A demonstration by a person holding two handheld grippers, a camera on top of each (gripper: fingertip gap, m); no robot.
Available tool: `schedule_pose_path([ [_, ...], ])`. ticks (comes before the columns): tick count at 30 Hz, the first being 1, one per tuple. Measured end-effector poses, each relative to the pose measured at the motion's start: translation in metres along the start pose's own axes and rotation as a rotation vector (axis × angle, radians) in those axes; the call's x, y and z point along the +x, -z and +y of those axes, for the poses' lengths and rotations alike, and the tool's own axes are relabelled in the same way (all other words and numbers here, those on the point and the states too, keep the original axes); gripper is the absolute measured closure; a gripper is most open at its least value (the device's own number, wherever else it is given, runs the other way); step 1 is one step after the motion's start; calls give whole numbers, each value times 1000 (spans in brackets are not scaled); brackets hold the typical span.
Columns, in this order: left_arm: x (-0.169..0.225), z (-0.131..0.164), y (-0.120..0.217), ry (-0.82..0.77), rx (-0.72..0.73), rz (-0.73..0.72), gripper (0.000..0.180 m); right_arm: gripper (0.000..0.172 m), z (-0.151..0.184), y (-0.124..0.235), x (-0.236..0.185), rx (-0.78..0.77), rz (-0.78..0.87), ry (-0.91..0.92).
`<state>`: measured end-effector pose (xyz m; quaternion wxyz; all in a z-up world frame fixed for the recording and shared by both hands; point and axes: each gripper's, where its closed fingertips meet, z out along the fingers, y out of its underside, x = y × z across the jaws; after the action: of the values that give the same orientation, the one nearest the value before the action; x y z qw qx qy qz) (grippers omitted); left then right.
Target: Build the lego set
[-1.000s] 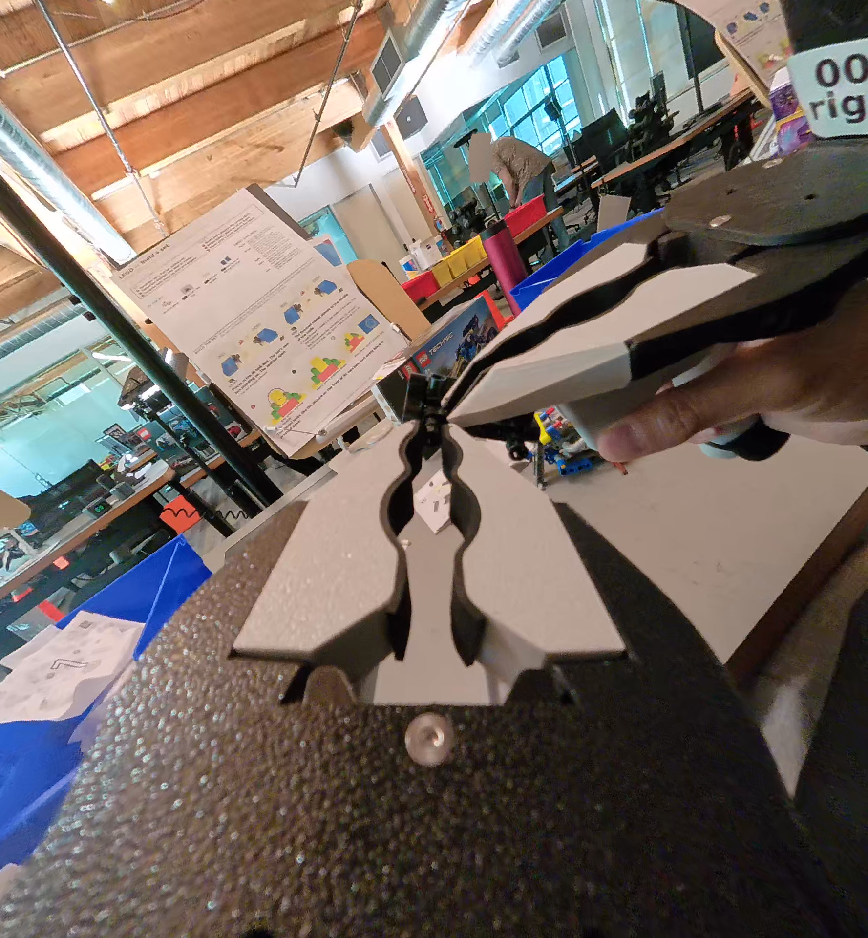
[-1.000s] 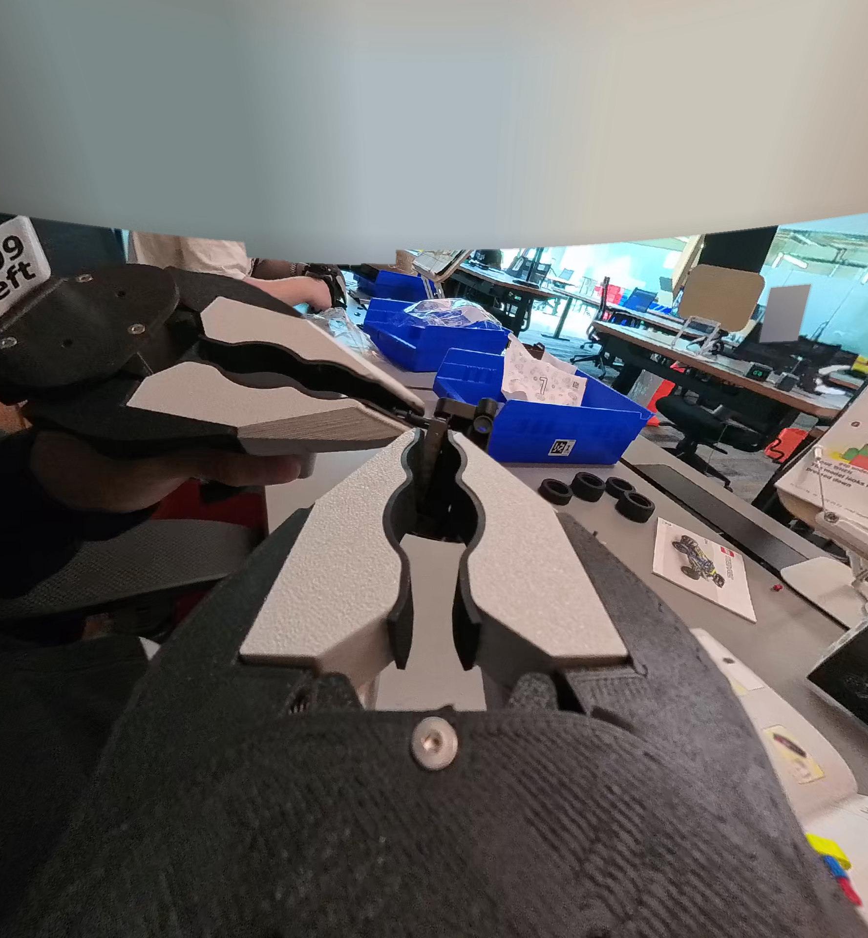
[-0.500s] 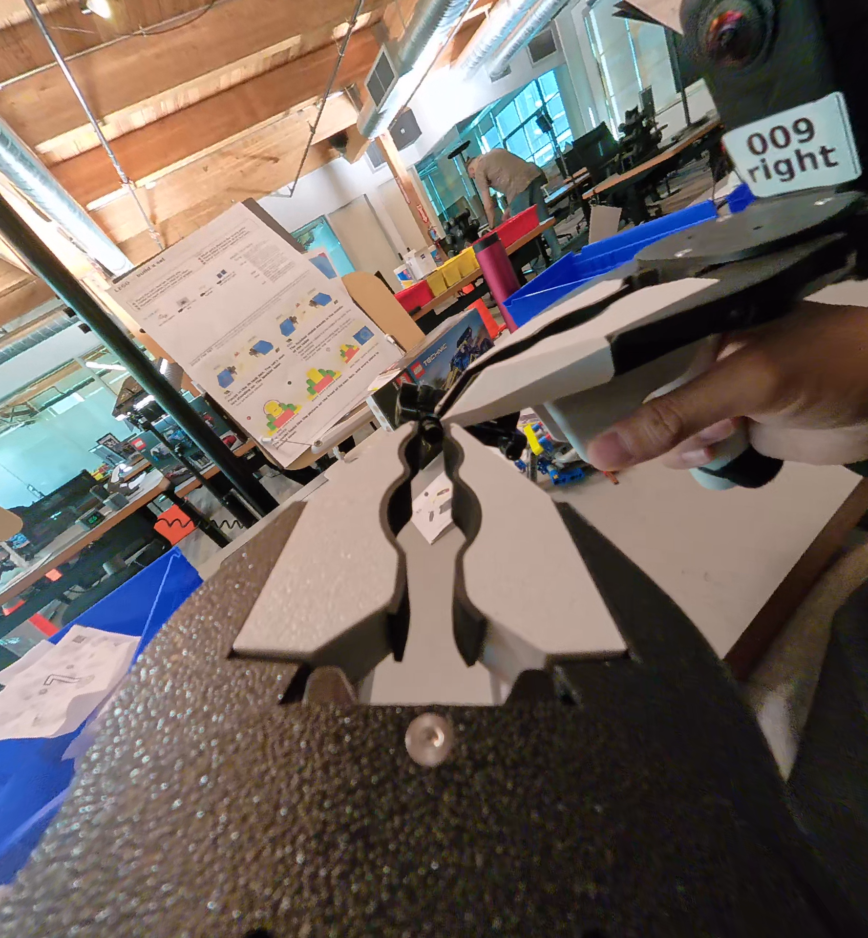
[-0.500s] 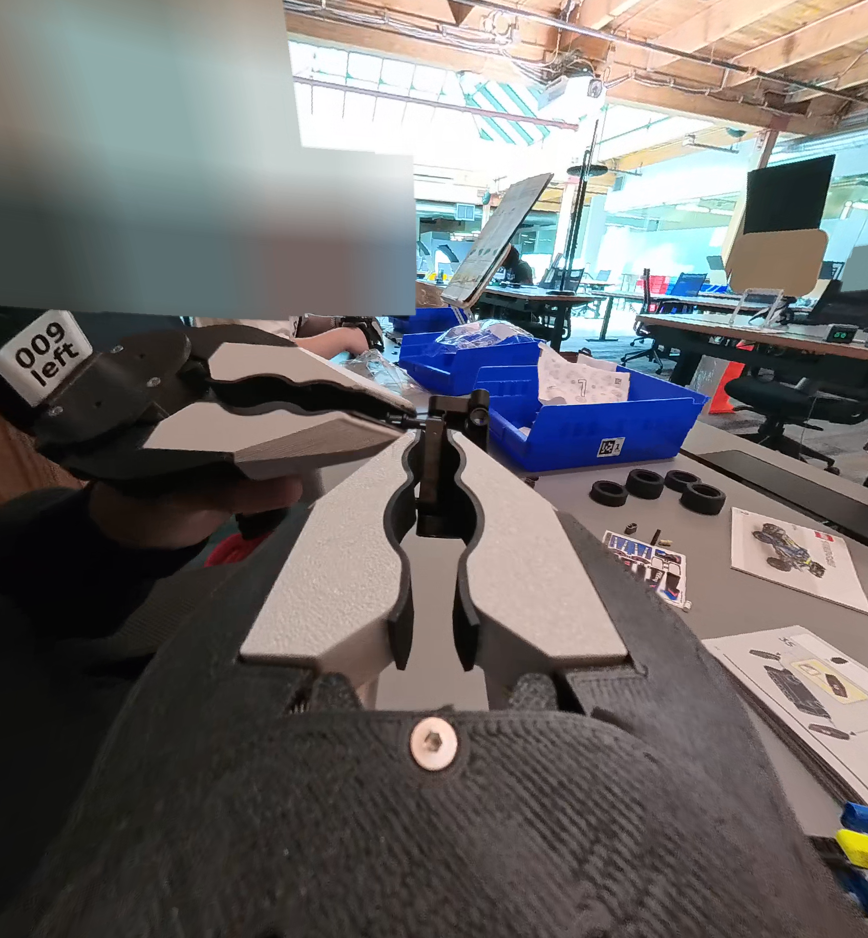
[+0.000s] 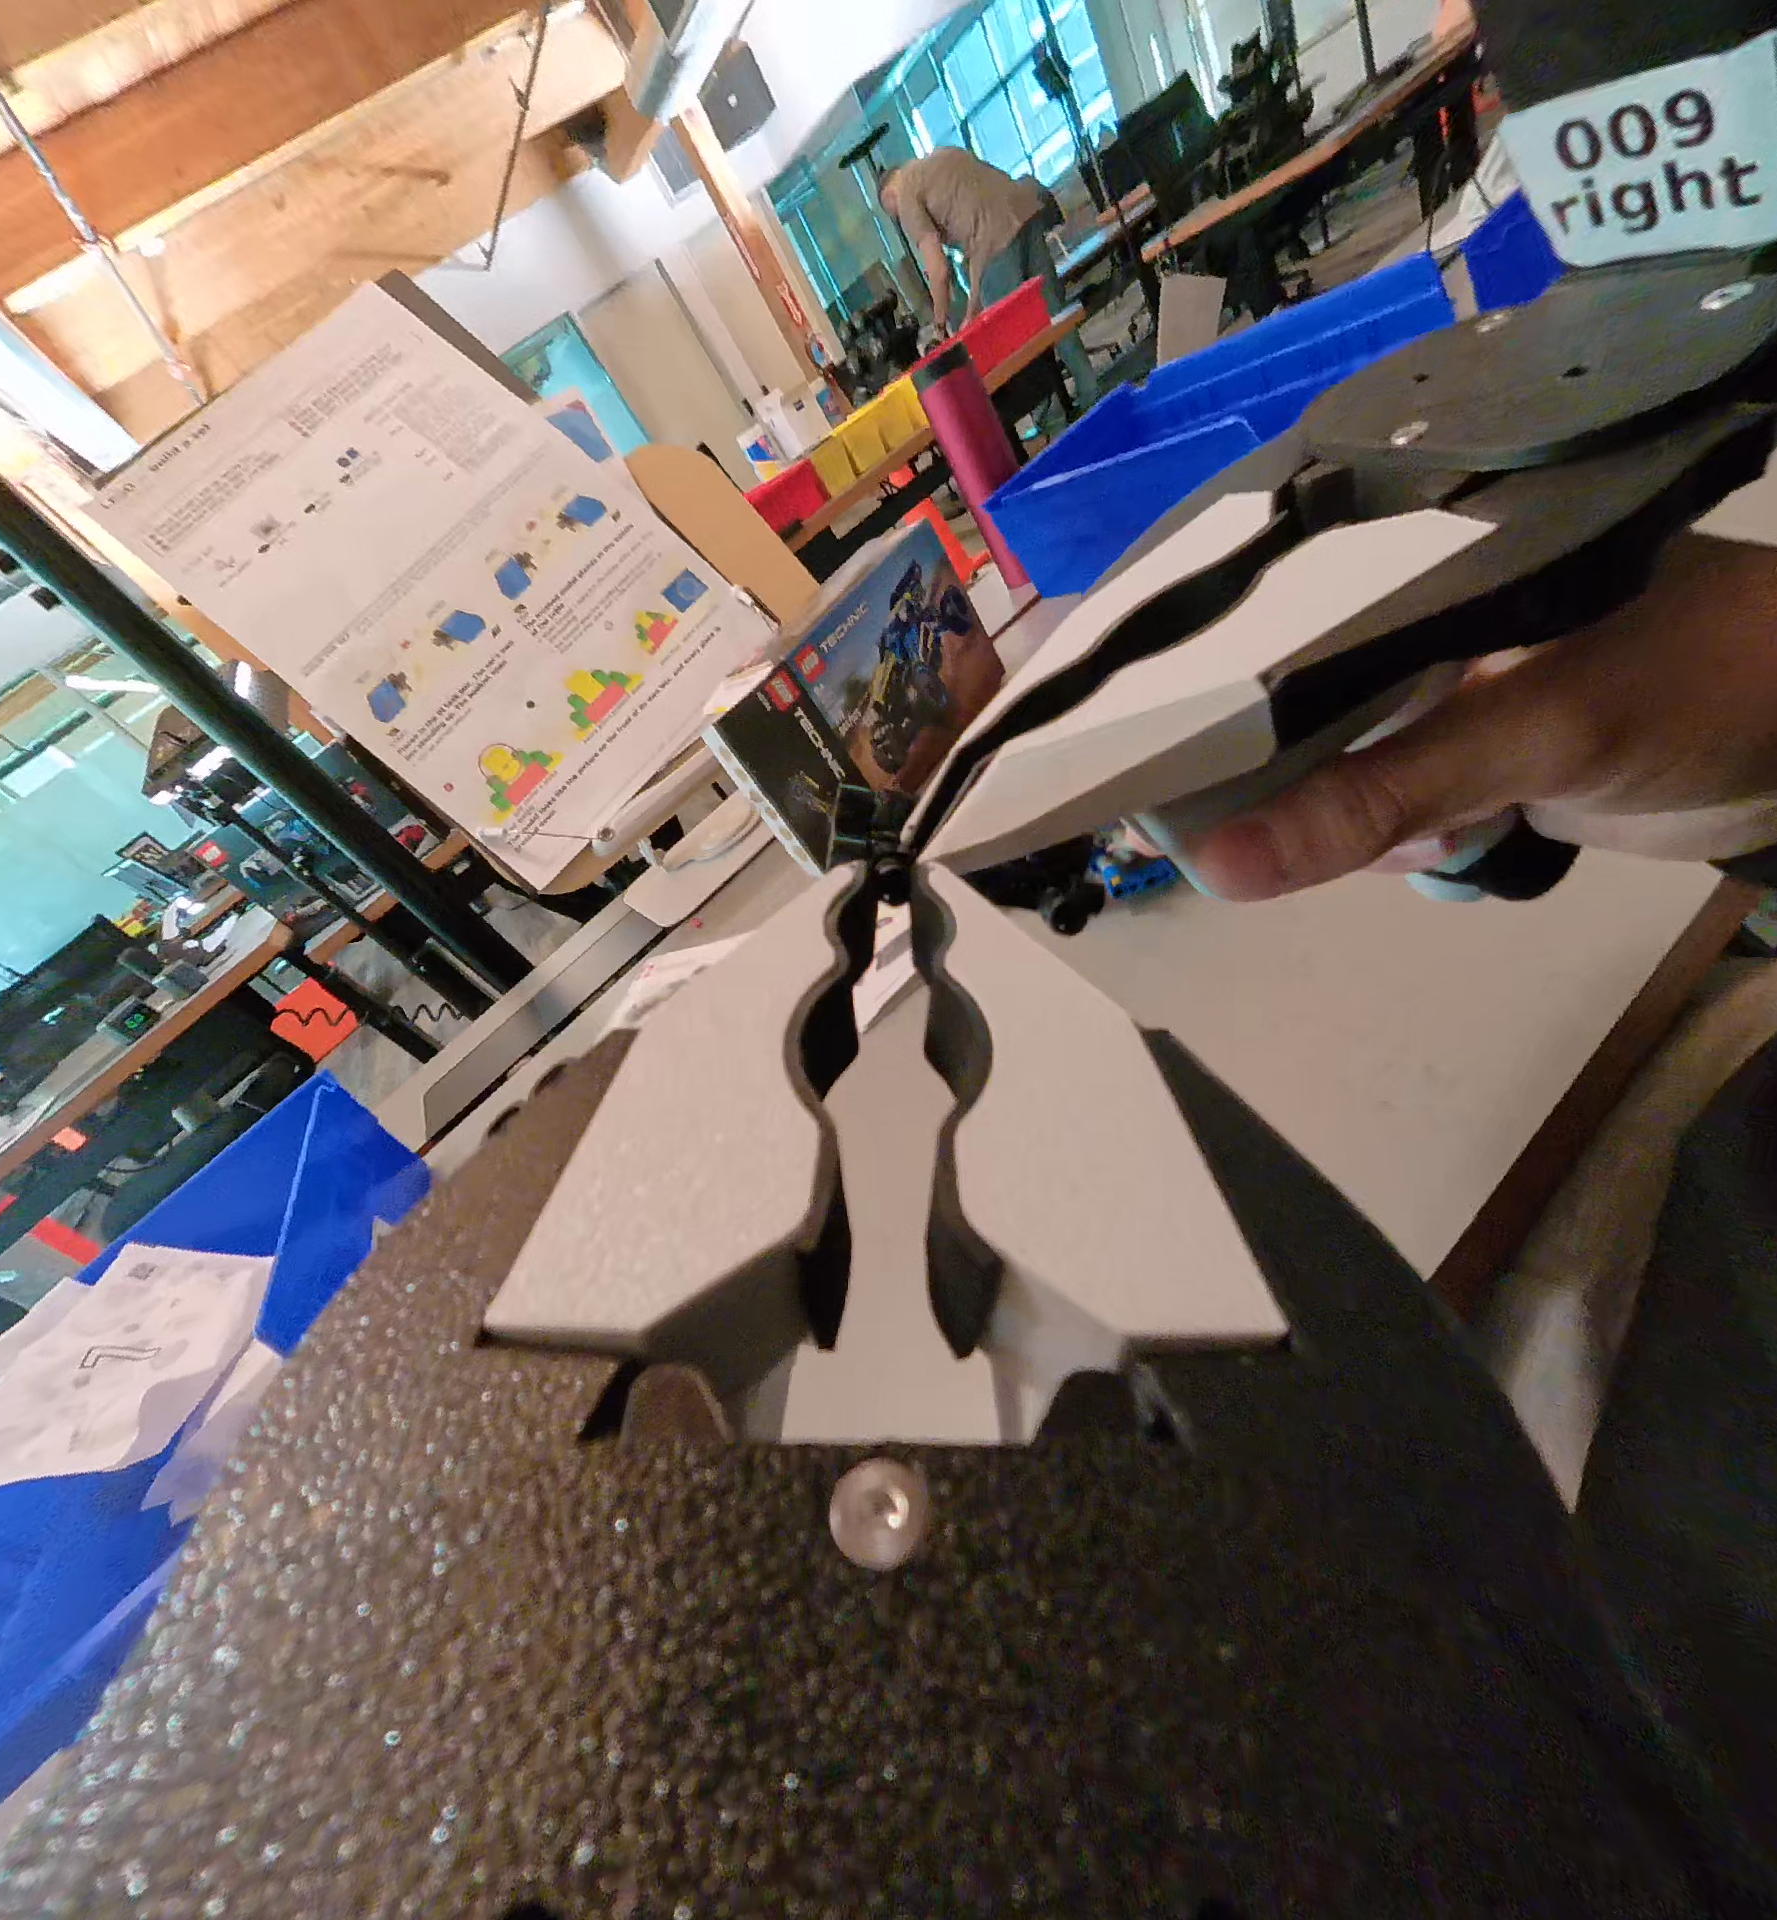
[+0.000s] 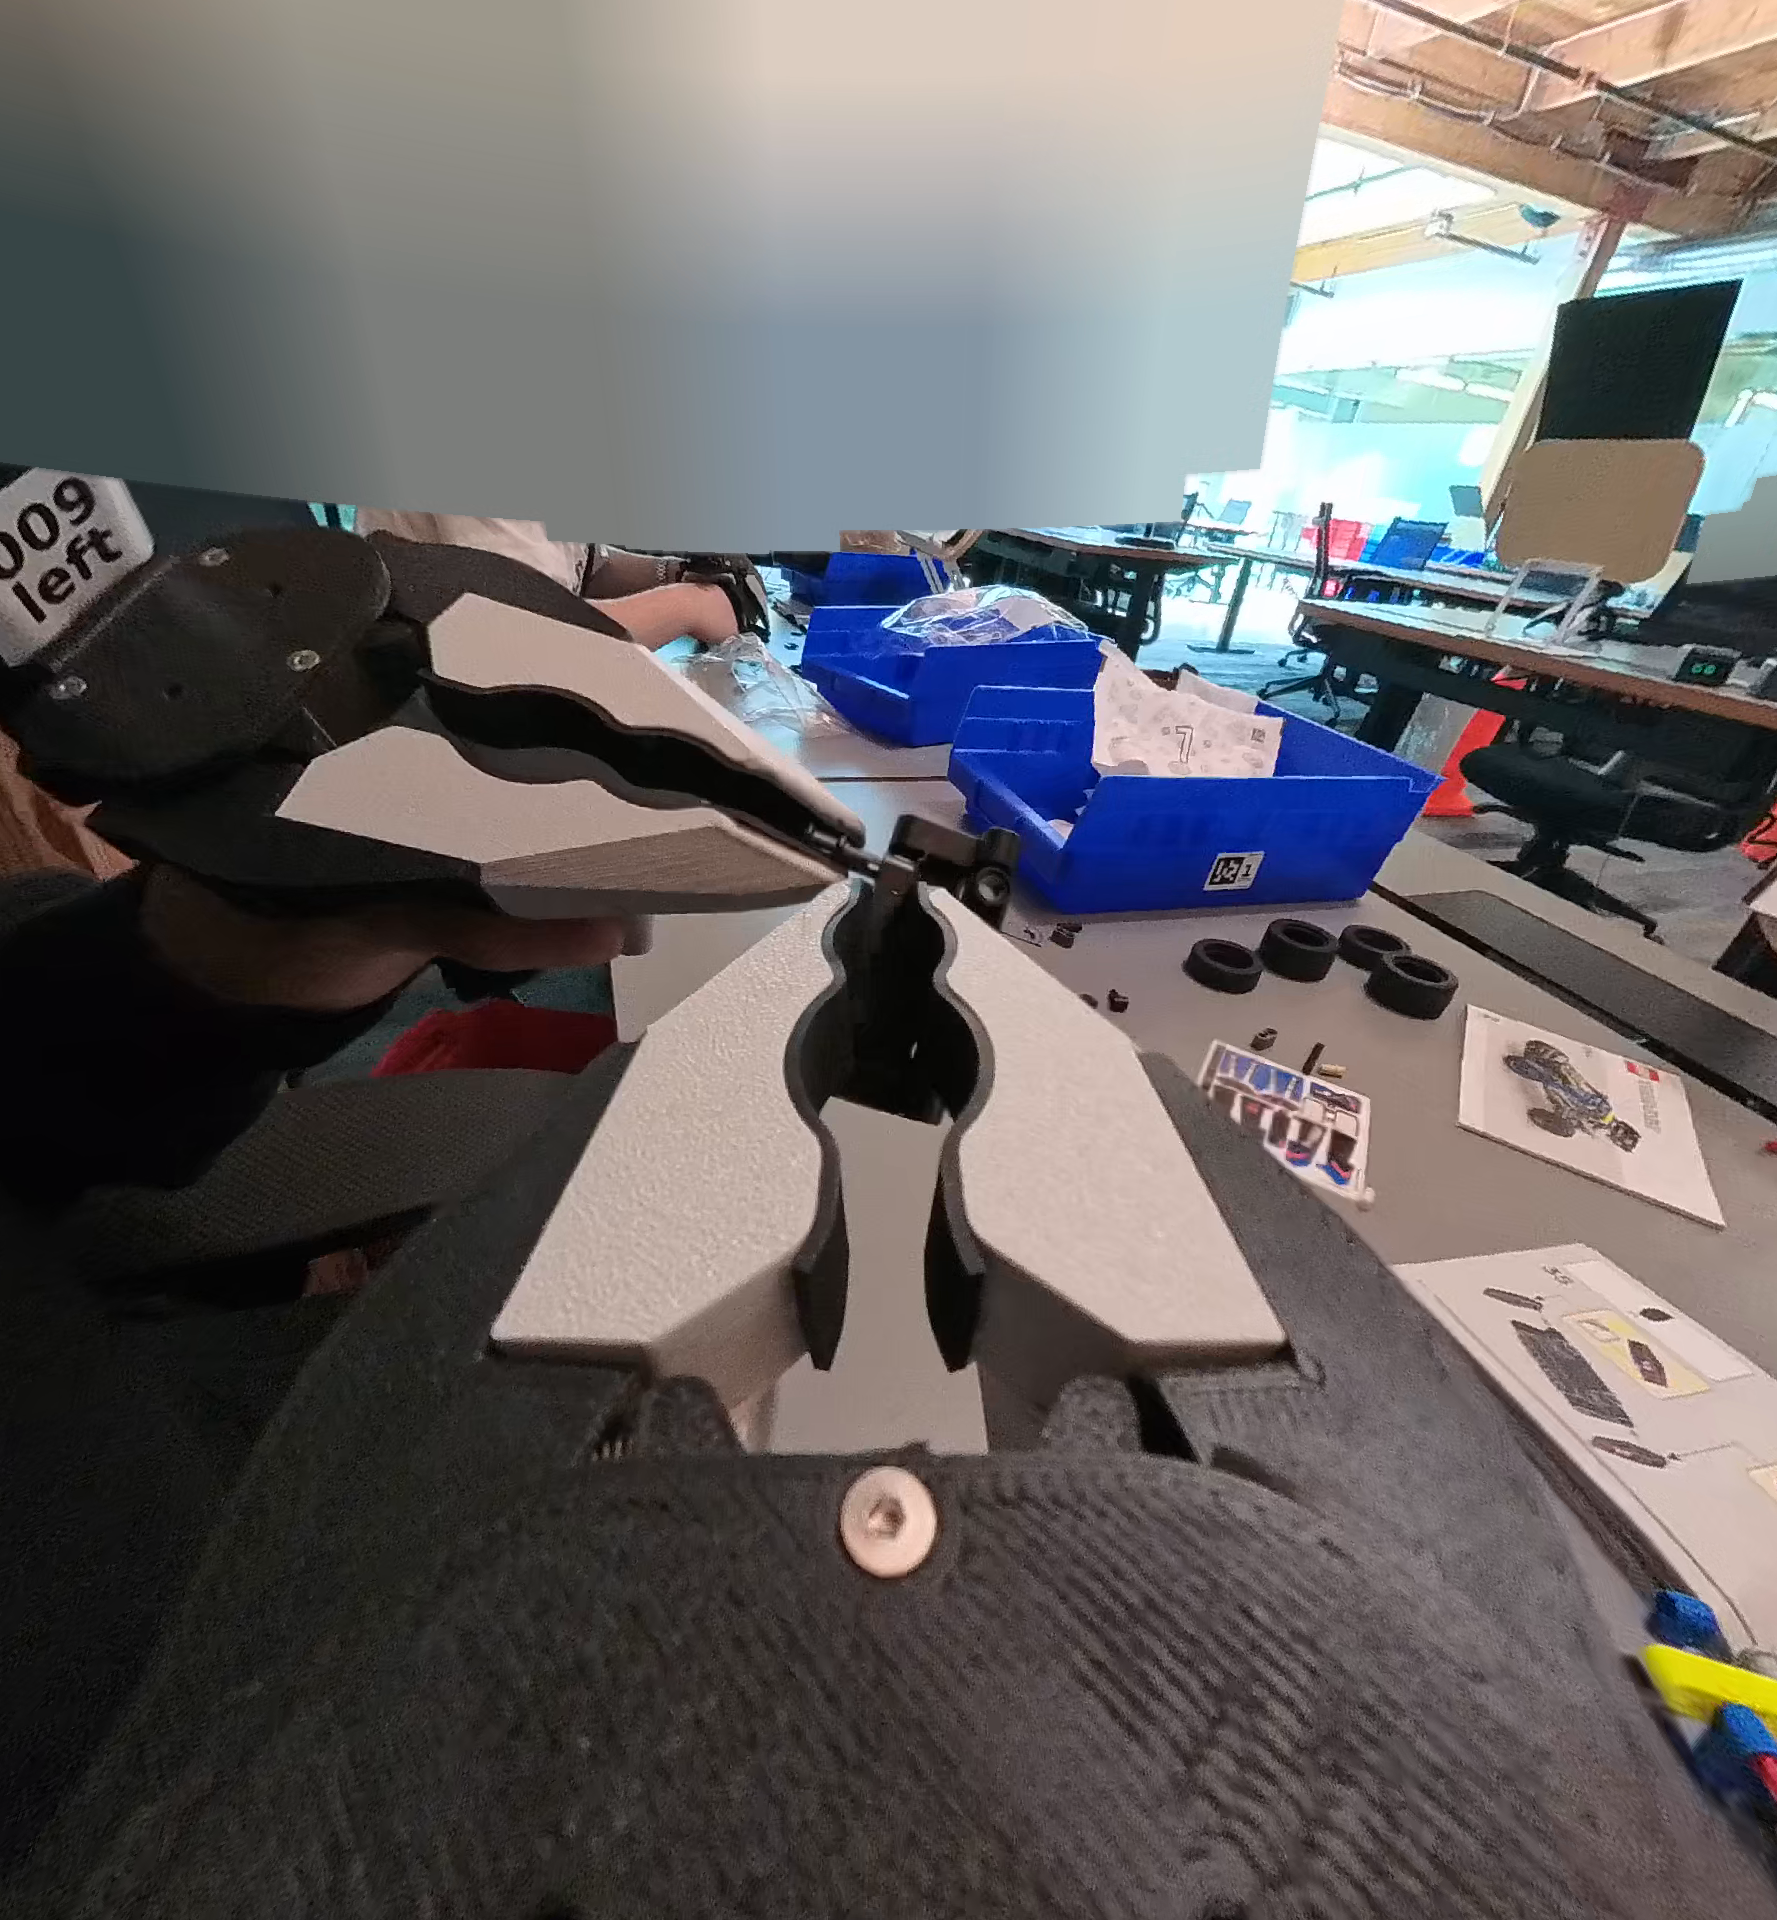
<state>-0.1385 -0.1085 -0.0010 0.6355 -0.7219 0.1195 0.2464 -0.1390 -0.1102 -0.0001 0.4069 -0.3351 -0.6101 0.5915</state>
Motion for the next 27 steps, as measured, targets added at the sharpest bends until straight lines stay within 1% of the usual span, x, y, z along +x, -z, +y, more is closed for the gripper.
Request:
schedule_pose_path([
  [2, 1, 3, -2, -19, -33, 13, 176, 168, 3, 0, 1, -6, 4, 9],
  [4, 1, 3, -2, 1, -20, 28, 176, 168, -1, 2, 2, 18, 0, -6],
  [7, 3, 10, -5, 28, -40, 46, 176, 168, 6, 0, 3, -29, 24, 53],
  [9, 2, 10, -5, 57, -24, 48, 177, 168, 5, 0, 2, -15, 10, 18],
  [14, 3, 15, -9, 55, -43, 57, 177, 168, 10, -1, 6, -35, 23, 42],
  [16, 2, 11, -10, 98, 4, 51, 177, 168, 7, 1, 8, -16, 25, 66],
  [17, 2, 11, -12, 106, 6, 46, 177, 168, 8, 1, 10, -20, 24, 44],
  [19, 1, 13, -15, 85, 11, 23, 177, 167, 11, 0, 14, -40, 42, -2],
  [21, 1, 11, -15, 87, 27, 6, 177, 167, 11, 1, 14, -51, 59, -9],
  [24, -4, 11, -13, 74, 38, -37, 177, 164, 16, 2, 13, -106, 64, -21],
  [27, -5, 10, -12, 74, 43, -48, 177, 164, 16, 1, 13, -103, 76, -43],
])
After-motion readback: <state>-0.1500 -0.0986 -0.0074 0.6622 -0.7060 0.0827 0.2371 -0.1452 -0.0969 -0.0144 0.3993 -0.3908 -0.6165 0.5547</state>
